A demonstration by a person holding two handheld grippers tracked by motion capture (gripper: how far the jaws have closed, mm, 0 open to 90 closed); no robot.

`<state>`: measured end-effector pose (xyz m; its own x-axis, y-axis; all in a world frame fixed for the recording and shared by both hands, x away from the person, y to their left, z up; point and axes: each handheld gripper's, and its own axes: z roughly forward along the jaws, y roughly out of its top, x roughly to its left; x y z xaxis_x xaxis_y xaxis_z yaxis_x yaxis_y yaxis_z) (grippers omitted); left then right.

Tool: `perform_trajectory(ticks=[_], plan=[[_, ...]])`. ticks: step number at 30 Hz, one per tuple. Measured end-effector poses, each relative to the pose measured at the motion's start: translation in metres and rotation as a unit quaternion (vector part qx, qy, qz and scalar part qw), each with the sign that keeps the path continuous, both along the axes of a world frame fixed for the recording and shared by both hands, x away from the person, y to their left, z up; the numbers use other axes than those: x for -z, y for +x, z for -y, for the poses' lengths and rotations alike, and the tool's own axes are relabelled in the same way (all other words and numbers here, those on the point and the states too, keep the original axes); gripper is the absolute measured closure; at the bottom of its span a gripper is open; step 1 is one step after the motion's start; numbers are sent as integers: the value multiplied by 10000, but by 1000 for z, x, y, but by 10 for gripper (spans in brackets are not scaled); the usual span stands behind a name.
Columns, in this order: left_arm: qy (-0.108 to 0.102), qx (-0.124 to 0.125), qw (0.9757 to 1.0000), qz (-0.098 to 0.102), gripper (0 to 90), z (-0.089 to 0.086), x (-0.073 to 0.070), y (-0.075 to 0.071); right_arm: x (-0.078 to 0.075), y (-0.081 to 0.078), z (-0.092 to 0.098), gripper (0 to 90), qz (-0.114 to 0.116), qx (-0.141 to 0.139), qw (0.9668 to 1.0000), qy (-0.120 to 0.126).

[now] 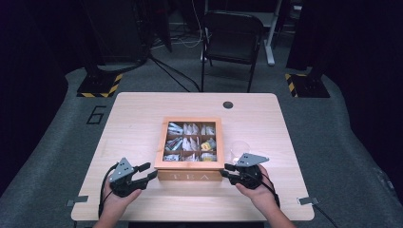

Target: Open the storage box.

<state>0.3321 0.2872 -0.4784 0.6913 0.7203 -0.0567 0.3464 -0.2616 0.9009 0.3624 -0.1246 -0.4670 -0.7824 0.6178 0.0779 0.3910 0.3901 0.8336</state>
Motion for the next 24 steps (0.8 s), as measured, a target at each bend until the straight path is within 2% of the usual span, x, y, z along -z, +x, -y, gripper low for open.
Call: perform_trajectory(ticks=[3,7,9,11,16,17,19,20,24], plan=[[54,23,10000,47,535,2,0,0,-3,0,0,670,18,38,10000,59],[-3,-24,10000,72,536,7,1,1,-8,1,1,670,63,48,9998,178],[62,10,10000,42,538,9,-1,2,-9,2,1,670,79,42,9998,201],[53,-47,9999,121,539,11,0,3,-9,2,1,670,75,41,9998,205],[65,-37,9999,138,540,16,-2,4,-10,2,1,670,78,40,9998,200],[180,-53,9995,237,540,17,-2,6,-10,2,1,670,81,38,9998,204],[138,-76,9997,203,540,18,-3,6,-10,2,1,670,79,40,9997,207],[119,-108,9996,251,540,19,-2,7,-10,2,1,670,78,40,9998,205],[172,-143,9993,298,537,20,-3,8,-10,2,1,670,72,44,9997,209]])
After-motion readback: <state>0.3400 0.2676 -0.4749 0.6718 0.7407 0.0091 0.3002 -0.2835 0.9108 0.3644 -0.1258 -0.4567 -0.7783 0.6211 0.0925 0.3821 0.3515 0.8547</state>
